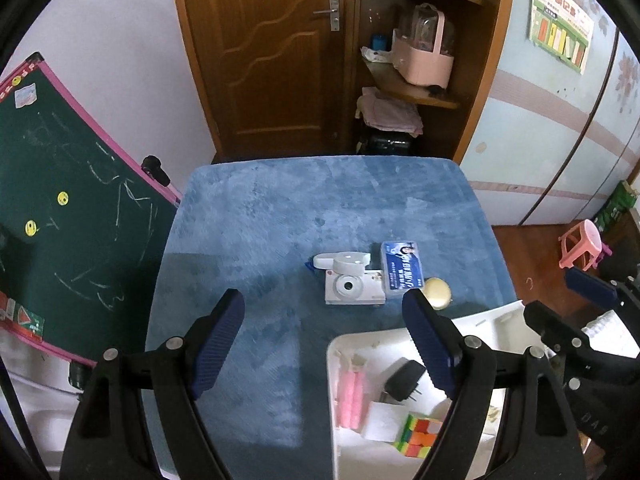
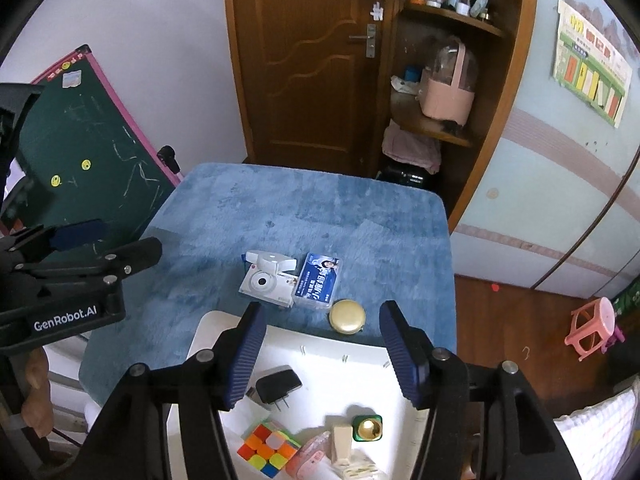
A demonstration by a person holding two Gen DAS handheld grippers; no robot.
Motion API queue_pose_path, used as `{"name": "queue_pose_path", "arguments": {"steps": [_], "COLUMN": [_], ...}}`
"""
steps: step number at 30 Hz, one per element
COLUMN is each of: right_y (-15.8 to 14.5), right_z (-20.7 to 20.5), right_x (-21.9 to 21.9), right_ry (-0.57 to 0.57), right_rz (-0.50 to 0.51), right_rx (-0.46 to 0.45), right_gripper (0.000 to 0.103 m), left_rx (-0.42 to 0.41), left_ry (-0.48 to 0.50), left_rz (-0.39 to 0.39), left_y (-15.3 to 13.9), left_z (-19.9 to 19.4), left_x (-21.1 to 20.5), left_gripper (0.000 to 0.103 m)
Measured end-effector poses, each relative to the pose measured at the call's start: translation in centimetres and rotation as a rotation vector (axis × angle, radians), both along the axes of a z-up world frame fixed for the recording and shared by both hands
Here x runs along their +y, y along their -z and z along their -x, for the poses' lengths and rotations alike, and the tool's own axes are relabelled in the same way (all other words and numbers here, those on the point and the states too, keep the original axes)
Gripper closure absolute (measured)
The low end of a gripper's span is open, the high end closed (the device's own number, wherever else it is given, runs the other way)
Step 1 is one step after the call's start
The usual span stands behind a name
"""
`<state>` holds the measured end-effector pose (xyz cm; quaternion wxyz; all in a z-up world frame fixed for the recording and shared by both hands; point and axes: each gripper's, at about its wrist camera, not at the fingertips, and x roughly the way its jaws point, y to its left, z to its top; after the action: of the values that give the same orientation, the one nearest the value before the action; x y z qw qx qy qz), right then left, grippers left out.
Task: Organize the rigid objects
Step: 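Grasp the blue floss box with the right tool while the left tool reaches the white device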
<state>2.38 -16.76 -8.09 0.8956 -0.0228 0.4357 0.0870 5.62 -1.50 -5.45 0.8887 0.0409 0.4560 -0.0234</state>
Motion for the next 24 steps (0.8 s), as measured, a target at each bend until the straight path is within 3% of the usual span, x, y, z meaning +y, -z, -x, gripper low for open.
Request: {"name": "queue_pose_path", "arguments": {"steps": [9, 15, 19, 24], "right_y": [2.7, 6.0, 9.0, 12.7], "right_z": [-4.7, -8.8, -11.4, -14.5], "right_x": [-0.6, -2.3, -2.2, -0.1], "right_ry": [0.055, 0.115, 0.120, 0.103], "right_rz": [-0.047, -0.160, -0.217, -0.185], "right_rx": [0.113, 0.232, 0.316, 0.383], "right_gripper": [0.043, 0.043, 0.043, 0.043], "left_rx": [0.058, 0.139, 0.206, 0.276], "left_ry": [0.063, 0.129, 0.251, 0.398], "left_rz": [-0.067, -0.066, -0.075, -0.135], "left_y": [2.5, 5.6, 8.7, 12.0], "left_z": [-3.7, -7.0, -9.2, -11.5], "left_x": [0.9, 1.4, 0.7, -0.4], "left_gripper": [0.019, 0.019, 0.019, 0.019]}}
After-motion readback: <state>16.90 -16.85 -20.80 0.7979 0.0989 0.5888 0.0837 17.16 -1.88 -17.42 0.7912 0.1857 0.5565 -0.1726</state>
